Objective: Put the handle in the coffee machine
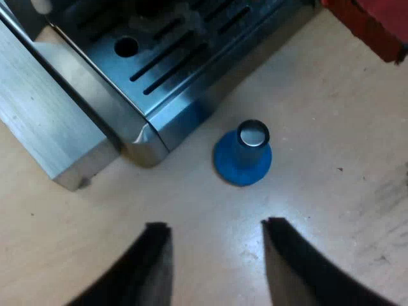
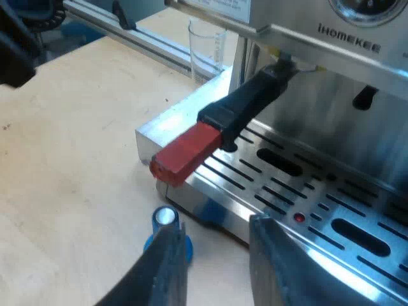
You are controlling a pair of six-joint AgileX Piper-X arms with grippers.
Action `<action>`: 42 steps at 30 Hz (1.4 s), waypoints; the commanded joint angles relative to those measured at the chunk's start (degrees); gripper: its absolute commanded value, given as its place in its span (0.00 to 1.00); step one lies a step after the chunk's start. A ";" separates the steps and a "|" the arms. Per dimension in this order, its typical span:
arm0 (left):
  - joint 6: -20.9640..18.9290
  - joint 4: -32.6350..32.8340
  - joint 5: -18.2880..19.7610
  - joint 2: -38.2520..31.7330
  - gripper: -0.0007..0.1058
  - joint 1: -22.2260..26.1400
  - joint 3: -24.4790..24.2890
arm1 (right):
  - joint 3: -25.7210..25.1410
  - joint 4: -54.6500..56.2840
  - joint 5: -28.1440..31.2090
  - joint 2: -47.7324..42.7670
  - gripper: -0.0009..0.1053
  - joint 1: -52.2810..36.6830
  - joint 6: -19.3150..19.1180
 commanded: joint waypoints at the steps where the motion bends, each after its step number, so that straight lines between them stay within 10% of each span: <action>1: -0.84 0.39 -0.02 -0.31 0.56 0.04 -0.17 | -0.21 0.17 -0.03 -0.29 0.27 -0.05 0.12; 8: -0.84 0.39 -0.02 -0.31 0.56 0.04 -0.17 | -0.21 -0.02 -0.03 -0.29 0.31 -0.05 0.40; 15: -0.28 1.20 0.74 -0.31 0.56 0.04 -0.17 | -0.21 -0.40 -0.97 -0.29 0.70 -0.05 0.61; 26: -4.70 -0.96 2.47 -0.31 0.56 0.04 -3.06 | -1.83 0.17 -9.66 -0.95 0.70 -2.67 3.69; 42: -11.13 -10.89 -3.29 -0.31 0.56 0.04 -18.87 | -19.69 20.55 -20.68 -0.98 0.70 -34.68 2.30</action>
